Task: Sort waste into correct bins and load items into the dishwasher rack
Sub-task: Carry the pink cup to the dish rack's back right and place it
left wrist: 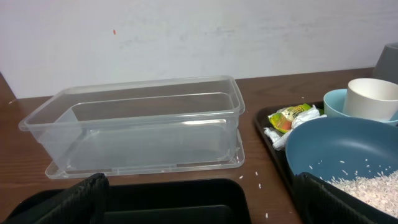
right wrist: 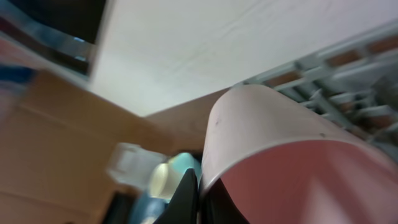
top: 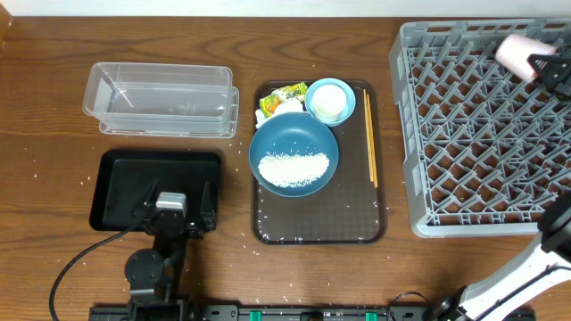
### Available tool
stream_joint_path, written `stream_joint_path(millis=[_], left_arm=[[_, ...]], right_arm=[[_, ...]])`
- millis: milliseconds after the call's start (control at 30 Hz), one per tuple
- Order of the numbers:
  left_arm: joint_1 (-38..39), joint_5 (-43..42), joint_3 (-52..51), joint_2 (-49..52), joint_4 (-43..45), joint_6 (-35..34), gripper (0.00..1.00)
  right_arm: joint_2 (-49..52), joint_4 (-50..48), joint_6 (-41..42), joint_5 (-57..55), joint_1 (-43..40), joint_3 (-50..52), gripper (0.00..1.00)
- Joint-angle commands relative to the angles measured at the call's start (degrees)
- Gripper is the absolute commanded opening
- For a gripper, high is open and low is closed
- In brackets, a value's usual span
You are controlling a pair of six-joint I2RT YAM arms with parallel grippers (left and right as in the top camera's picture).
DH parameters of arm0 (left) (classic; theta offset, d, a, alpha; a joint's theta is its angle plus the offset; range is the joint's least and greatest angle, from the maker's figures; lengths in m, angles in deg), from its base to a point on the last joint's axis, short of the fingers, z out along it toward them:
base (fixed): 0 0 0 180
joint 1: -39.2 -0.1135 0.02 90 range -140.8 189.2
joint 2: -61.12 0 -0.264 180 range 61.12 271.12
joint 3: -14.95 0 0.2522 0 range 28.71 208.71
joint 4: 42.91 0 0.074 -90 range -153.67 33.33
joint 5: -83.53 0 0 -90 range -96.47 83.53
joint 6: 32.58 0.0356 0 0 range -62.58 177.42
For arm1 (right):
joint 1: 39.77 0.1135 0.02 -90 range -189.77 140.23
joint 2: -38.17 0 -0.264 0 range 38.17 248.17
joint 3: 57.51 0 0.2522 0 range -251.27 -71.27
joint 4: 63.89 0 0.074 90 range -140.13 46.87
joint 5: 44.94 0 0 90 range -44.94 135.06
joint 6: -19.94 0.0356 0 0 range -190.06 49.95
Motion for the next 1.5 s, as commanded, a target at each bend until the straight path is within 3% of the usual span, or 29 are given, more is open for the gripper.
stream_joint_path(millis=[0,200,567,1033,1233,1467], left_arm=[[-0.2,-0.6,-1.0,0.0,-1.9,0.3,0.96],[-0.2,-0.5,-1.0,0.0,-1.9,0.3,0.97],[-0.2,-0.6,-1.0,0.0,-1.9,0.3,0.96],[-0.2,-0.6,-1.0,0.0,-1.9,0.3,0.97],[-0.2,-0.6,-1.0,0.0,-1.9,0.3,0.96],[-0.2,-0.6,-1.0,0.0,-1.9,0.3,0.97]], right_arm=[[2.8,-0.3,3.3,8.9,-0.9,-0.6,0.01],[6.5,1.6,3.9,0.3,-1.7,-0.6,0.01],[7.6,1.3,3.6,0.3,-4.8,-0.6,0.01],[7.8,-0.6,2.9,0.2,-3.5,0.0,0.01],[7.8,1.4,3.2,-4.8,-3.5,0.2,0.04],[7.8,1.3,3.0,-4.6,-2.8,0.2,0.01]])
